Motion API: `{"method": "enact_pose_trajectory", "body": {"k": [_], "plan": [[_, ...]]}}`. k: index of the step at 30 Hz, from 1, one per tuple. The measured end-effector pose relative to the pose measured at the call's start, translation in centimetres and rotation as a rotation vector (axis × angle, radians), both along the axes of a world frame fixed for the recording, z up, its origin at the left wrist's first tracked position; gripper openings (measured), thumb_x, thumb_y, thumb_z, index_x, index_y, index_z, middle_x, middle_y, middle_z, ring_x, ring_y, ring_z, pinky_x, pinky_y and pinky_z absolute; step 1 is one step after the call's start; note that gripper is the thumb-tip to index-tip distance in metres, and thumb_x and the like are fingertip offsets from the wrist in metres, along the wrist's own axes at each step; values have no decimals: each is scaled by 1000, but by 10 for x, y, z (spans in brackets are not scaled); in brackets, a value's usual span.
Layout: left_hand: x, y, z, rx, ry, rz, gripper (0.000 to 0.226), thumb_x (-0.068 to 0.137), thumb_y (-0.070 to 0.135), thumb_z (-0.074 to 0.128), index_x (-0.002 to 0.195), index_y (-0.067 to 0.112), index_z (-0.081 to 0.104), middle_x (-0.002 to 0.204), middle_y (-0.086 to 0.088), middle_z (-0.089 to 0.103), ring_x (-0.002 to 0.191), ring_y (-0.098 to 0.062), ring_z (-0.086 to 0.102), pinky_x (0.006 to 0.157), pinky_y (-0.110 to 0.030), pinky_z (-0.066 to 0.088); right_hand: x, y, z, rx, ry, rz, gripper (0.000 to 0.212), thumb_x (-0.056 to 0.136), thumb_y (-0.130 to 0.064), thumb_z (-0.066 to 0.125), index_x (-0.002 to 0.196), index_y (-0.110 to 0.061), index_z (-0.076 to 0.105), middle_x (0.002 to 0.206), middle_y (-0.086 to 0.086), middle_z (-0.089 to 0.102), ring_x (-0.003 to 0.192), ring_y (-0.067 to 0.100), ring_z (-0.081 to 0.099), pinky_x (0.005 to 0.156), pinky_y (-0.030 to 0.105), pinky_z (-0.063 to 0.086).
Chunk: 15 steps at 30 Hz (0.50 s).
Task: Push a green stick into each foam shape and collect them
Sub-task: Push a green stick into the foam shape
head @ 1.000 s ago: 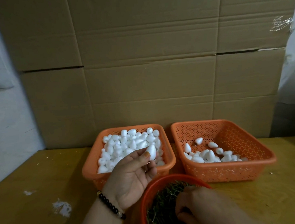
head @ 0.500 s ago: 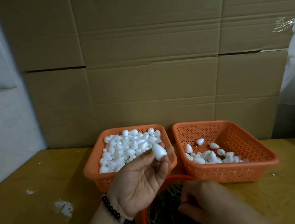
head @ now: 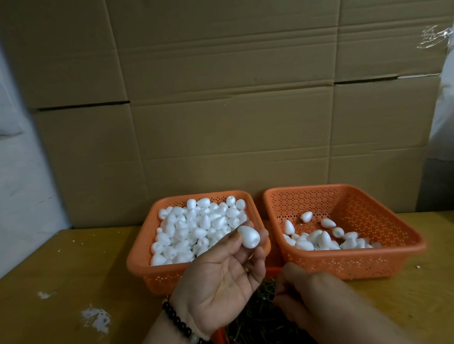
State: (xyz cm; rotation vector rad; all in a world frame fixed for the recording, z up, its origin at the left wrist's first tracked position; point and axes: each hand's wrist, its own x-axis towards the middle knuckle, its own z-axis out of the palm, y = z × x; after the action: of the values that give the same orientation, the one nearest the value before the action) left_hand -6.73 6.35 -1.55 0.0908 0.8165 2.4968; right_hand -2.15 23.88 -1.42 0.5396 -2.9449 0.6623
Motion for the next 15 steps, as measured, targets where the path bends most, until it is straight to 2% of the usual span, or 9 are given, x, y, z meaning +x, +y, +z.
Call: {"method": "enact_pose_trajectory", "body": {"k": [4,9,12,15], "plan": [[-2,0,-3,8,-32,9,49,76,7,66,124,0,57,108,-20,68,77,-22,66,62,-30,56,-3,2,-4,-35,40,7,12,88,-42,60,93,-36,51,82,-10,64,77,5,61,72,23,51],[-2,6,-4,12,-71,63,42,72,7,68,113,-3,62,101,-24,68,72,-22,68,58,-30,58,-5,5,-8,-126,93,1,17,83,-42,66,87,-37,51,70,-12,62,73,0,60,65,19,49],[0,8,-2,20,-87,83,30,75,8,67,104,0,72,98,-26,69,71,-22,69,58,-31,59,-4,6,-6,-158,125,12,16,82,-40,68,81,-35,53,71,-11,63,71,0,60,62,19,48],[0,10,-1,20,-111,98,27,78,10,65,102,0,72,93,-25,69,67,-20,68,56,-29,59,-3,6,-3,-206,164,12,18,79,-36,73,73,-37,56,76,-21,63,68,-1,60,58,15,45]]}}
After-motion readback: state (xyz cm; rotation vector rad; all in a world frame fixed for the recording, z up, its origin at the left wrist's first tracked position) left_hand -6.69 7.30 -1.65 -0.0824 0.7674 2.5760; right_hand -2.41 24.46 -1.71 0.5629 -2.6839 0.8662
